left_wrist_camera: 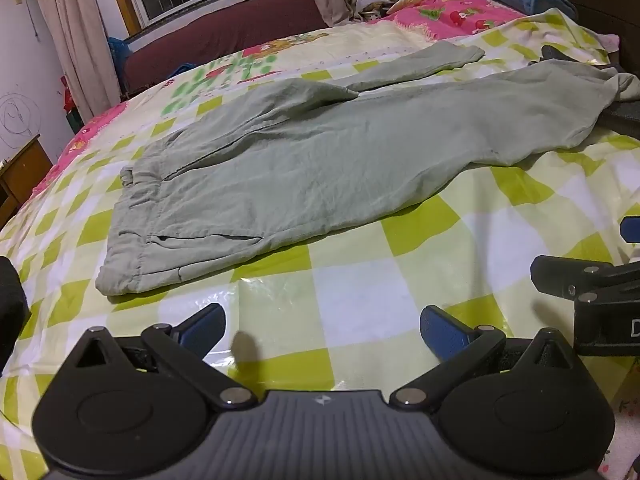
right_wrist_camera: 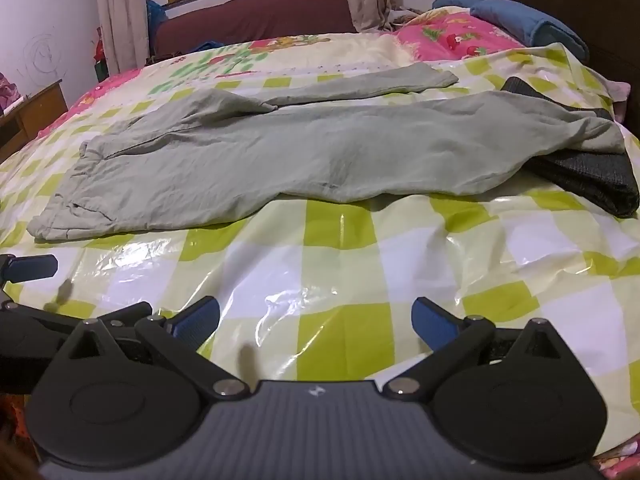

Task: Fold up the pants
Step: 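Move both grippers toward the grey-green trousers on the bed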

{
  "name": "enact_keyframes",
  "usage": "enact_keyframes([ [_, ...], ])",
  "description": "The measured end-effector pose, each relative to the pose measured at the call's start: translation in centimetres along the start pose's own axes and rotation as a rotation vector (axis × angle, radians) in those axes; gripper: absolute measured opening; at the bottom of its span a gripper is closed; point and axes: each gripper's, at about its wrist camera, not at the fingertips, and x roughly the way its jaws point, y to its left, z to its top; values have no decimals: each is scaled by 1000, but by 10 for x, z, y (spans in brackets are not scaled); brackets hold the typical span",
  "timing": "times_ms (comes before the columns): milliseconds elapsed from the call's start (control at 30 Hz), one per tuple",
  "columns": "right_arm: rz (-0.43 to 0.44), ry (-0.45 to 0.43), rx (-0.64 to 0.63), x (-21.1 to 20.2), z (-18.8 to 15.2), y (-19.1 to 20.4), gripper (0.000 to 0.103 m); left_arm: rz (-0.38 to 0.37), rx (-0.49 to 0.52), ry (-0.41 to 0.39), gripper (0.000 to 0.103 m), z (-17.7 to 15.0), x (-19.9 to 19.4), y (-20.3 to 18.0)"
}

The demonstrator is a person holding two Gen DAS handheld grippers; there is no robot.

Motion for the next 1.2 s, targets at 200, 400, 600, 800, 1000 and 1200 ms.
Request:
enact_keyframes([
  [200,1,7,-3,1,-1,0,101,-6,-2,3,103,0,3,2],
  [400,-3,12,-10,1,0,1,101,-9,-6,6,103,0,4,2],
  [600,-3,4,-14,-1,1,2,101,-19,-13,5,103,1,6,5],
  [800,26,-25,-76,-3,11,19,101,-13,-53,-14,103,7,4,23],
  [1000,69,-55,-211,10,28,55,101,62,-88,-46,103,10,6,66],
  [1200,166,-42,-280,36,43,93,101,164,-85,-40,103,0,18,119],
])
